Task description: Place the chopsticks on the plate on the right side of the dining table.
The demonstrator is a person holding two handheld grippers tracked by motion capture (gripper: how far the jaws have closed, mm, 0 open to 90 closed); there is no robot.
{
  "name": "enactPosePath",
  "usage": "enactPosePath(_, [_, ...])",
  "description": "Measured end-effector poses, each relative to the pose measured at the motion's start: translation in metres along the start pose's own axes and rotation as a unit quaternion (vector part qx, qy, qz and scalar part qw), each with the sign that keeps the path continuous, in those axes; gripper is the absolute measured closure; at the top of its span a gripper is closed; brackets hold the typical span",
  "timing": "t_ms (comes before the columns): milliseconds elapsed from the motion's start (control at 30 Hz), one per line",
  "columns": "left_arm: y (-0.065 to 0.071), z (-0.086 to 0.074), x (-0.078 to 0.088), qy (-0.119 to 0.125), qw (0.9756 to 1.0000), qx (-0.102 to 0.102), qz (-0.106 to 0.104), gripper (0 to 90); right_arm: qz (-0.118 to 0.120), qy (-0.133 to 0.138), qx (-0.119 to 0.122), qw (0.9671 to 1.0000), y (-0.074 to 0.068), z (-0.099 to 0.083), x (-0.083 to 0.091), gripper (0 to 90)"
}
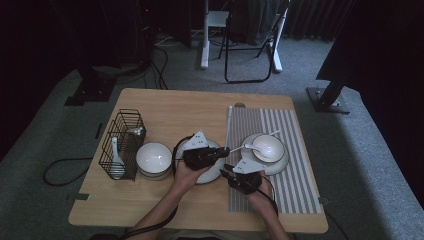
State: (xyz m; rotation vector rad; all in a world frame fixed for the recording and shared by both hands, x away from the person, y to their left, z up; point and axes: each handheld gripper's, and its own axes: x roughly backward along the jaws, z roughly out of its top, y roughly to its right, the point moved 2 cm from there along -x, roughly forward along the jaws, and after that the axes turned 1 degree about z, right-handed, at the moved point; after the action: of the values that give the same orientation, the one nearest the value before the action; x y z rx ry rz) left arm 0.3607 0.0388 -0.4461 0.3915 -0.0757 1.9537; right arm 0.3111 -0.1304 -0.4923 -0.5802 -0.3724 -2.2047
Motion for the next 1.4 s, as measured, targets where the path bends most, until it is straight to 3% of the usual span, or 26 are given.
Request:
enactPosePath(800, [0.007,-0.004,-0.020,-0.010,0.9997,-0.001,-0.021,86.2,0.031,0.020,0.030,0.9989,-0.013,0.008,0.002,73.1])
enactPosePath(1233, [0.004,-0.004,-0.024,-0.019,0.9996,-0.010,-0.016,86.1,0.034,0.024,0.032,0.9986,-0.011,0.007,0.003,71.9])
enactPosePath(1400, [0.002,-0.004,-0.025,-0.022,0.9996,-0.011,-0.014,86.1,0.027,0.012,0.034,0.9990,-0.008,0.001,0.003,70.5])
